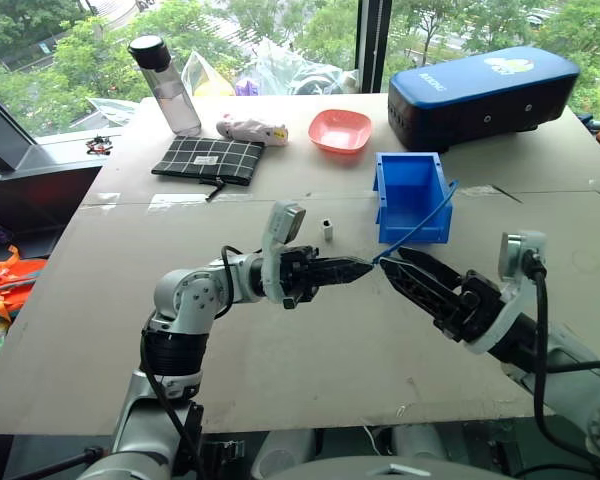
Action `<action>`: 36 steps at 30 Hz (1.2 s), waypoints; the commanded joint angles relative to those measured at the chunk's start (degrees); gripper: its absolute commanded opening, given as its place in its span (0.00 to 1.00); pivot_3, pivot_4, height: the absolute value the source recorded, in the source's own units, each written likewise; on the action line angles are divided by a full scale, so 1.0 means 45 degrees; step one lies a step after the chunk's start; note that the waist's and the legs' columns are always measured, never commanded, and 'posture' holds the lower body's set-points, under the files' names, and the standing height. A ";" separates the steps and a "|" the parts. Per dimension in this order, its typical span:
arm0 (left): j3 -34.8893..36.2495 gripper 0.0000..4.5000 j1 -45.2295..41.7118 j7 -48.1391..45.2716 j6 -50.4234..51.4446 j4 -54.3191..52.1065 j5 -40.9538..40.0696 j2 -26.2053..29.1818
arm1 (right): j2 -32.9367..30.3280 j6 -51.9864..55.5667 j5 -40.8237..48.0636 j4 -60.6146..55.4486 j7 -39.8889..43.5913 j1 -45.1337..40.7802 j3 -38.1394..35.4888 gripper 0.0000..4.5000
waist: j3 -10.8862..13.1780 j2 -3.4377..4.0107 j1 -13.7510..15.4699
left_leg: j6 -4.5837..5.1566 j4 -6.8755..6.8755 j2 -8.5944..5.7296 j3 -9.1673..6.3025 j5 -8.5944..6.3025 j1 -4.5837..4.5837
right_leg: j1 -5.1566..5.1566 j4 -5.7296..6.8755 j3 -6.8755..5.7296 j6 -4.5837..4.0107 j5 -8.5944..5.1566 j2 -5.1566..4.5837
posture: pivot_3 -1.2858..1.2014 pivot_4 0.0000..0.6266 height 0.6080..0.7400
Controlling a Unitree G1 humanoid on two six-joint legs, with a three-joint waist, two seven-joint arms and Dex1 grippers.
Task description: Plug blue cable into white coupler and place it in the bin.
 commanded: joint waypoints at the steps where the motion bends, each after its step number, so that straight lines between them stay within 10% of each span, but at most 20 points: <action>1: -0.0124 0.03 -0.0325 -0.0328 -0.0266 -0.0003 -0.0117 0.0033 | -0.0028 -0.0159 0.0276 -0.0175 -0.0079 -0.0313 0.0122 0.89 | 0.0000 0.0000 0.0002 | 0.0000 0.0000 0.0000 -0.0001 0.0000 0.0000 | 0.0000 0.0000 -0.0001 0.0000 0.0000 0.0000 | 0.52 0.24 0.98; 4: -0.0220 0.03 -0.0470 -0.0345 -0.0322 0.0108 -0.0043 -0.0028 | -0.0021 -0.0126 0.0334 -0.0052 -0.0092 -0.0512 0.0278 0.89 | 0.0000 0.0000 0.0001 | 0.0000 0.0000 0.0000 0.0001 0.0000 -0.0001 | 0.0000 0.0000 0.0001 0.0000 0.0000 -0.0001 | 0.52 0.24 0.98; 13: -0.0414 0.00 -0.1025 -0.0058 -0.0196 0.0131 -0.0210 -0.0327 | -0.0016 -0.0152 0.0361 0.0182 -0.0049 -0.0844 0.0462 0.03 | 0.0000 0.0000 -0.0009 | 0.0000 -0.0001 0.0000 0.0000 0.0000 0.0000 | -0.0001 -0.0001 0.0002 0.0000 0.0000 -0.0001 | 0.52 0.24 0.98; 23: -0.0453 0.00 -0.1263 0.0428 -0.0310 -0.0246 -0.0016 -0.0424 | -0.0006 -0.0324 0.0440 0.0159 0.0187 -0.0786 0.0489 0.03 | 0.0000 0.0000 -0.0005 | 0.0000 -0.0001 0.0000 -0.0003 0.0000 -0.0001 | -0.0001 -0.0002 0.0001 0.0000 0.0000 0.0001 | 0.52 0.24 0.98; 33: -0.0053 0.99 -0.0124 0.2558 -0.5549 0.0487 0.4540 0.0740 | -0.0027 -0.0946 -0.0221 0.0322 0.0683 0.0035 -0.0594 0.00 | 0.0000 0.0000 0.0007 | 0.0000 -0.0011 0.0004 0.0004 0.0000 0.0004 | -0.0002 -0.0005 0.0011 0.0000 0.0000 0.0000 | 0.52 0.24 0.98; 36: -0.0300 0.99 -0.0075 0.3807 -0.7464 0.1709 0.6477 0.0817 | 0.0025 -0.1085 -0.0474 0.0439 0.0788 0.0111 -0.0844 0.00 | 0.0000 -0.0001 0.0063 | 0.0000 -0.0011 0.0003 0.0001 0.0000 0.0002 | -0.0002 -0.0005 0.0009 0.0000 0.0000 0.0000 | 0.52 0.24 0.98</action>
